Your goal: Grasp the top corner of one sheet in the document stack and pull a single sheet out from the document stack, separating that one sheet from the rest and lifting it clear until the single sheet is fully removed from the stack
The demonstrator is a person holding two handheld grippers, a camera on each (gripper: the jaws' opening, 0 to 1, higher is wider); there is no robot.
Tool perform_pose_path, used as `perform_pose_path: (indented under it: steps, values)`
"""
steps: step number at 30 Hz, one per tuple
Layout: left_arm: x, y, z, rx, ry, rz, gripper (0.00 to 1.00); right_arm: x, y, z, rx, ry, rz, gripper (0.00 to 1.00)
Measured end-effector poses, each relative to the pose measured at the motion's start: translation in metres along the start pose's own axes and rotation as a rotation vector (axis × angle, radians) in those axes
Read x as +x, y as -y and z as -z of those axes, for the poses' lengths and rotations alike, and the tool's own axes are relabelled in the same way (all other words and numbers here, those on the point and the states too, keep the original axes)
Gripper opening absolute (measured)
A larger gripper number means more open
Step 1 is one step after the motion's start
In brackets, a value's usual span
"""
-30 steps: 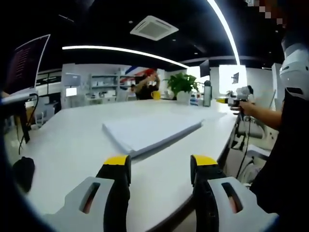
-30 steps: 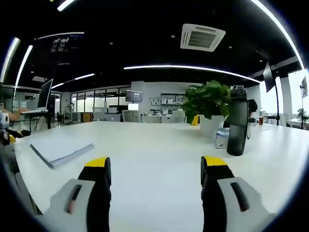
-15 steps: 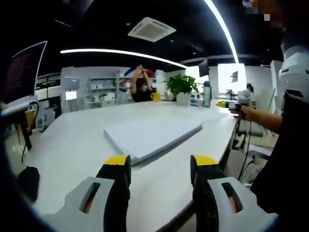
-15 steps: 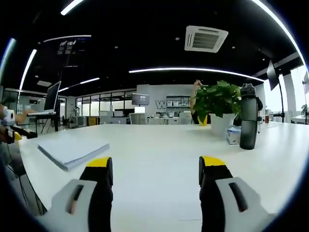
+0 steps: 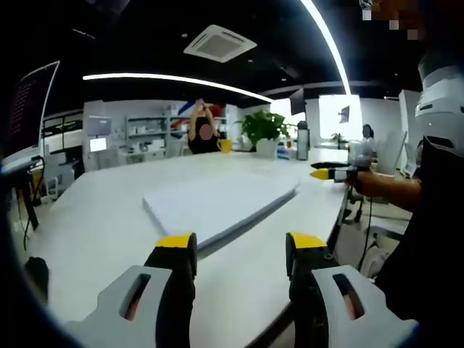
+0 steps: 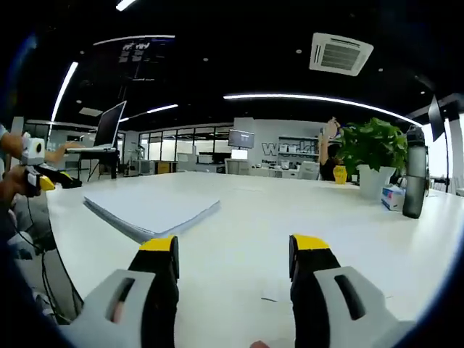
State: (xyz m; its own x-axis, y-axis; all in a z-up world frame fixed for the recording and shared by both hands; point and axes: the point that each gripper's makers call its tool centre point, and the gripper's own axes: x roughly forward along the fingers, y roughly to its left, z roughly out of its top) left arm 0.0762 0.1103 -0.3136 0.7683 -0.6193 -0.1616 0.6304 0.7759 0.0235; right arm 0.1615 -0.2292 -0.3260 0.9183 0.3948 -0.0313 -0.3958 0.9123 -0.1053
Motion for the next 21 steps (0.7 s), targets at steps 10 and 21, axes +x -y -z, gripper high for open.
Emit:
perform_pose_path:
  steps: [10,21]
  values:
    - [0.001,-0.002,0.005,-0.011,-0.01,-0.007,0.5,0.01,-0.073,-0.014,0.025,0.081,-0.153,0.59]
    - [-0.002,-0.001,0.005,-0.01,-0.018,-0.014,0.5,0.011,-0.09,-0.013,-0.002,0.094,-0.23,0.54]
